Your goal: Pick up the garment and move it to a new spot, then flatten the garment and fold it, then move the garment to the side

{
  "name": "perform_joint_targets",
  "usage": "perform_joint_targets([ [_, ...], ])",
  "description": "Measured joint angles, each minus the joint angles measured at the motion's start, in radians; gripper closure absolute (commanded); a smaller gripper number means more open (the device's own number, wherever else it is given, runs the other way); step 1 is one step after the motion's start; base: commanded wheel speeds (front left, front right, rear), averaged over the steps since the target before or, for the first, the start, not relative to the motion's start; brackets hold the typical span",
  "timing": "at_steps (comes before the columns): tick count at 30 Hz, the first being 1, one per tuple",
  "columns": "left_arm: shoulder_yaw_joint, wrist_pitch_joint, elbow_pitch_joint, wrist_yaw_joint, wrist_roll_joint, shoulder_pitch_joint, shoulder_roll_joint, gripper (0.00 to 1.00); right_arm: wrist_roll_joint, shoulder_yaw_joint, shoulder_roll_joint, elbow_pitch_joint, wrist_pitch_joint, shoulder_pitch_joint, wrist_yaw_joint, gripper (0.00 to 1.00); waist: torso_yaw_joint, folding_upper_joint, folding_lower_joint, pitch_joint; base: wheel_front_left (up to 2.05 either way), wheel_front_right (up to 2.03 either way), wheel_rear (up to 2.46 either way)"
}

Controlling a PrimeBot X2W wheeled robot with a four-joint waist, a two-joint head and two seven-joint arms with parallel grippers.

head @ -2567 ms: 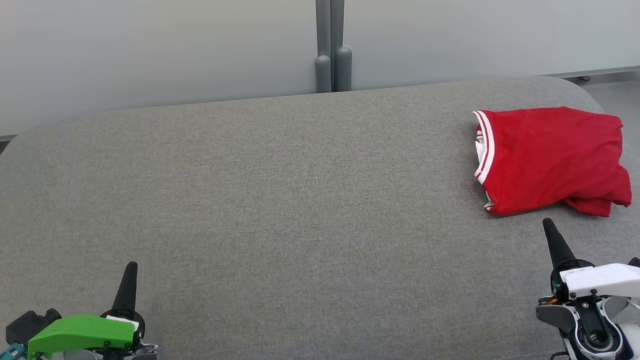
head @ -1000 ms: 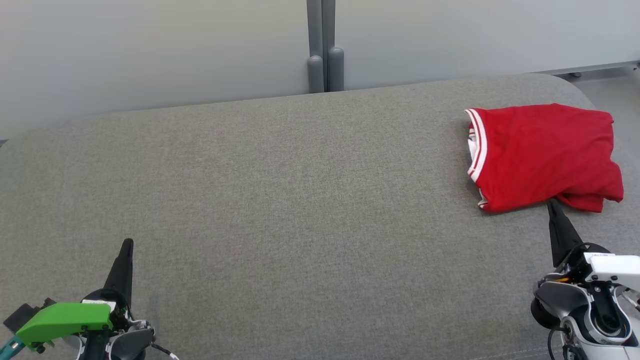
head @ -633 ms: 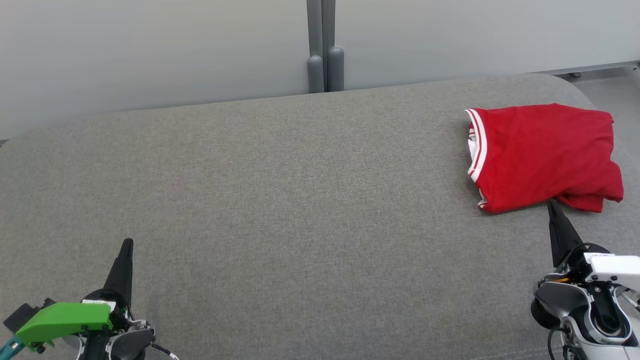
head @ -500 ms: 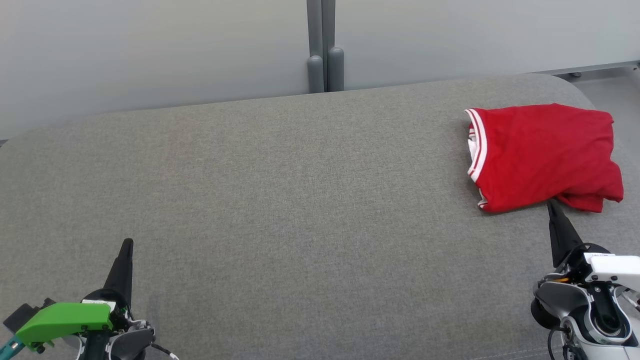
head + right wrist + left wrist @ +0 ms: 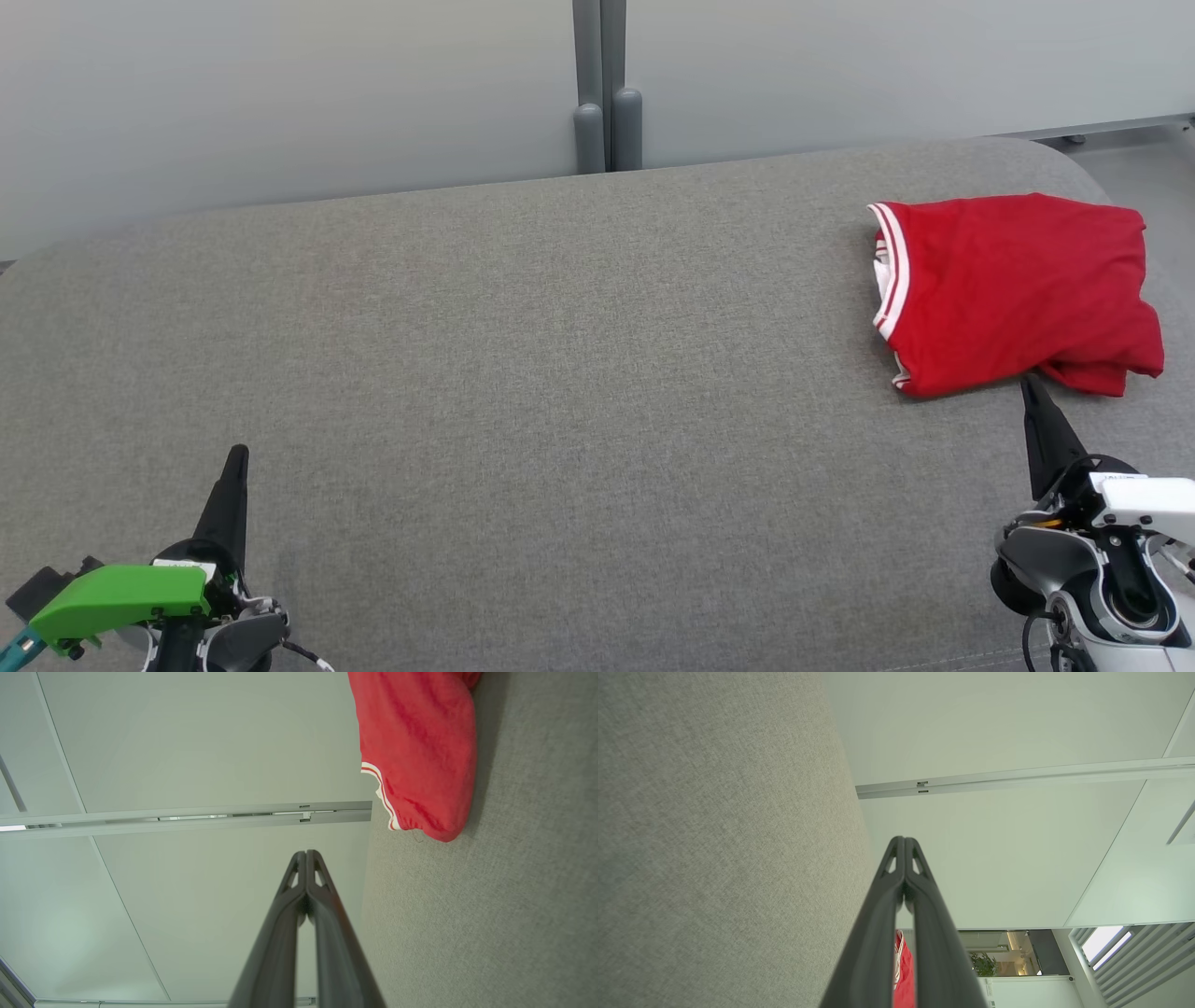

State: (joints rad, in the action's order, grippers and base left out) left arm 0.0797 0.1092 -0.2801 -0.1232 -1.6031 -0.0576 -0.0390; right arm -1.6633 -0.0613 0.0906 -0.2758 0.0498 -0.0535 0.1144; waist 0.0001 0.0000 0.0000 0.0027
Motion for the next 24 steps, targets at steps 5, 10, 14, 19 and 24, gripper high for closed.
perform_joint_targets([
  [5,0.0,0.0,0.0,0.0,0.0,0.0,0.0,1.0,0.0,-0.001,-0.002,-0.001,0.001,0.0,0.0,1.0,0.0,0.0,0.0,0.0,0.0,0.0,0.0],
  [10,0.001,0.0,0.0,0.0,0.0,0.0,0.0,1.0,0.0,-0.001,-0.002,-0.001,0.001,0.0,0.0,1.0,0.0,0.0,0.0,0.0,0.0,0.0,0.0],
  [14,0.001,0.0,0.001,0.0,0.0,0.0,0.0,1.0,0.0,-0.001,-0.003,-0.002,0.004,0.0,0.0,1.0,0.0,0.0,0.0,0.0,0.0,0.0,0.0],
  [19,0.001,0.0,0.001,0.0,0.0,0.0,0.0,1.0,0.0,-0.002,-0.003,-0.003,0.004,0.0,0.0,1.0,0.0,0.0,0.0,0.0,0.0,0.0,0.0],
  [24,0.001,0.0,0.001,0.0,0.0,0.0,0.0,1.0,0.0,-0.002,-0.003,-0.004,0.004,0.0,0.0,1.0,0.0,0.0,0.0,0.0,0.0,0.0,0.0],
])
